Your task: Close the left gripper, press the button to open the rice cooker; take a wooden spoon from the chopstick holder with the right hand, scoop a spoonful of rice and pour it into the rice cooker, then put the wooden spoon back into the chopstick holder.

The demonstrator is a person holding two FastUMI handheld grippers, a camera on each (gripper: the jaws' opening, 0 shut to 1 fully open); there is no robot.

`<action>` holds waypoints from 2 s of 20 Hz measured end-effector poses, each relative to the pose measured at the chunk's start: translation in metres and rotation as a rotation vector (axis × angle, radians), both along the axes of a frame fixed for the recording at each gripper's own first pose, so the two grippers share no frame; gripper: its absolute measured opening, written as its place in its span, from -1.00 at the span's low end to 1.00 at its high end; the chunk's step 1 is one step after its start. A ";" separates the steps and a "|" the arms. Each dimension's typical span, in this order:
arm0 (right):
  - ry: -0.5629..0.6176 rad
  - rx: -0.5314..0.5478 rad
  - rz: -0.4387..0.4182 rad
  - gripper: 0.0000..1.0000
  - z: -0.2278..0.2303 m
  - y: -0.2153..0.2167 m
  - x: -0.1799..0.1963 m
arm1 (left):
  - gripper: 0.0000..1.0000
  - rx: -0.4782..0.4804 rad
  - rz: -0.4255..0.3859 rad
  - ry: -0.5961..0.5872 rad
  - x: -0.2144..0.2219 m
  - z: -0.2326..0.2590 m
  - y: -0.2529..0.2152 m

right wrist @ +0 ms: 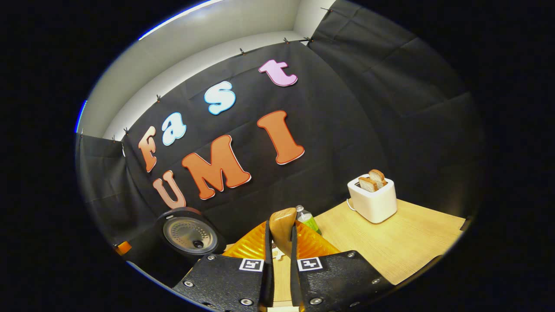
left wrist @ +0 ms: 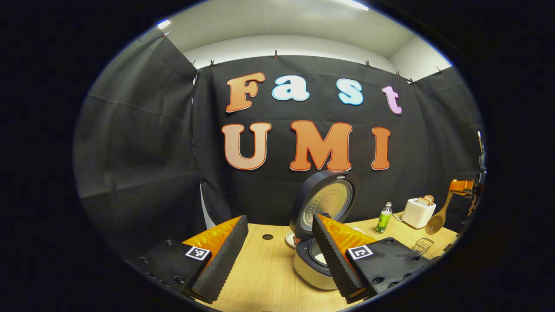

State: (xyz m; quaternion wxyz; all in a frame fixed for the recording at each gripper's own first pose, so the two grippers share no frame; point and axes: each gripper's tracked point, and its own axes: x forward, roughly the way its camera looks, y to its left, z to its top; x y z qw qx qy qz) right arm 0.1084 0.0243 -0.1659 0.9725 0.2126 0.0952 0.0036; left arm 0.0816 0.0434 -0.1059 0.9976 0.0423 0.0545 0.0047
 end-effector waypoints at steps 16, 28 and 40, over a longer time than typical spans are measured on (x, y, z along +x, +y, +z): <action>0.113 0.132 -0.064 -0.68 -0.135 -0.047 0.007 | 0.94 -0.003 0.021 0.046 0.005 -0.023 -0.007; 0.071 -0.186 -0.201 0.74 -0.071 -0.099 -0.014 | 0.96 0.002 0.049 0.062 0.010 -0.027 -0.012; -0.009 -0.403 -0.154 0.89 0.033 -0.093 -0.036 | 0.94 -0.014 0.008 0.049 0.082 0.022 -0.083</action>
